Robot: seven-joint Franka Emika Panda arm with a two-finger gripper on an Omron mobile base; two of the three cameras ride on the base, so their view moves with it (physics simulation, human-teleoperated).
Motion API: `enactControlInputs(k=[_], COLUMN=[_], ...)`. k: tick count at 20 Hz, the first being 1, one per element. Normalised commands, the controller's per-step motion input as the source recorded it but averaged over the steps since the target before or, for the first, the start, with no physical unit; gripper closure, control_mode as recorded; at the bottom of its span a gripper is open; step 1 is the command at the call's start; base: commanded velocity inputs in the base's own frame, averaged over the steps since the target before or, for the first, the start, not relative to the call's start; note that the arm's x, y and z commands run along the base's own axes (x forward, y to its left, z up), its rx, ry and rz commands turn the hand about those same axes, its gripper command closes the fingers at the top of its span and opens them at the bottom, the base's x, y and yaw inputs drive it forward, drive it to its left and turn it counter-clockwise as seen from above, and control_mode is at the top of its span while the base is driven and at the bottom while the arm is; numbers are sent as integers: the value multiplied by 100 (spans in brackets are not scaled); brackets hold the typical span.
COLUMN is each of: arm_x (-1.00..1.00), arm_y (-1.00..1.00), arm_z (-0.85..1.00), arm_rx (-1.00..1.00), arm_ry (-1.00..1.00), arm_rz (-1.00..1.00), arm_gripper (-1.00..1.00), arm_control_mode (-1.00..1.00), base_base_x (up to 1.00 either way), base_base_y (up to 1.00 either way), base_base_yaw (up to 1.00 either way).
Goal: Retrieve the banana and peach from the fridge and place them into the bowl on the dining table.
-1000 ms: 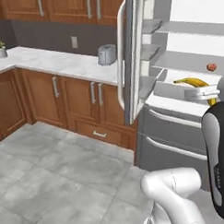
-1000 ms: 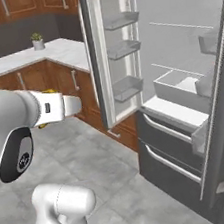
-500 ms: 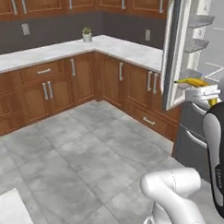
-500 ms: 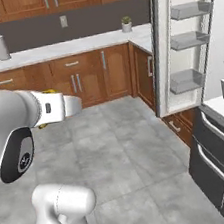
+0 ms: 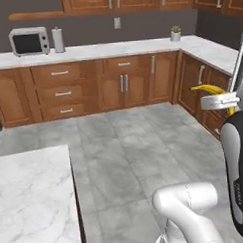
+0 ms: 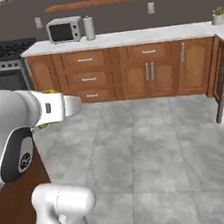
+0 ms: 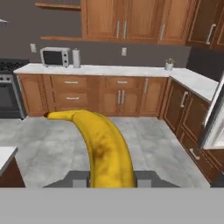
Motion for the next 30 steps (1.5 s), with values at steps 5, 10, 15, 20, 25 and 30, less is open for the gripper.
enactControlInputs(k=[5, 10, 15, 20, 25, 30], arm_x=[0, 0, 0, 0, 0, 0], arm_y=[0, 0, 0, 0, 0, 0], arm_z=[0, 0, 0, 0, 0, 0], arm_rx=[0, 0, 0, 0, 0, 0], arm_ry=[0, 0, 0, 0, 0, 0], arm_rz=[0, 0, 0, 0, 0, 0], arm_gripper=[100, 100, 100, 100, 100, 100], arm_control_mode=[100, 100, 100, 100, 100, 100], base_base_x=[-54, -36, -2, 0, -8, -47], base_base_y=[0, 0, -9, -11, -2, 20], base_base_yaw=[64, 63, 55, 54, 55, 57])
